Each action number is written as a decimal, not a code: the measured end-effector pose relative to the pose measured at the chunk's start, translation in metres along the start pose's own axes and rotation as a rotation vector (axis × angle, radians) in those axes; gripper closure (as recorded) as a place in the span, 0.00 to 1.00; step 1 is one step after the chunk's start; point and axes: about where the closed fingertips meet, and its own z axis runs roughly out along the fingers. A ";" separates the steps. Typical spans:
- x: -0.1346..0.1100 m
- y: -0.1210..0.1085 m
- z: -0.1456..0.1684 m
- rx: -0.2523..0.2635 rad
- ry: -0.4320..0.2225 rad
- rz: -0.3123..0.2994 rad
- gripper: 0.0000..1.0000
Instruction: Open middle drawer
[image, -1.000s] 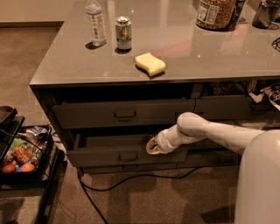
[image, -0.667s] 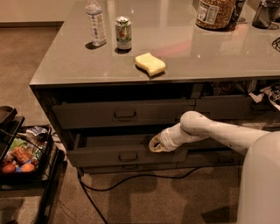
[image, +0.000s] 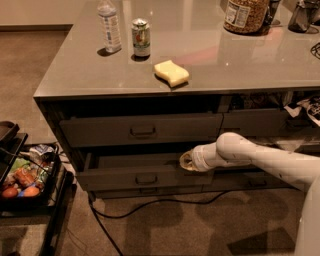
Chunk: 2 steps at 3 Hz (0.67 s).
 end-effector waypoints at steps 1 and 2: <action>0.013 -0.001 0.008 0.056 0.059 -0.026 1.00; 0.025 0.001 0.020 0.076 0.084 -0.052 1.00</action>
Offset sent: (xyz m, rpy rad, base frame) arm 0.0271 -0.0181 -0.0414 -0.0869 -0.1518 -0.0388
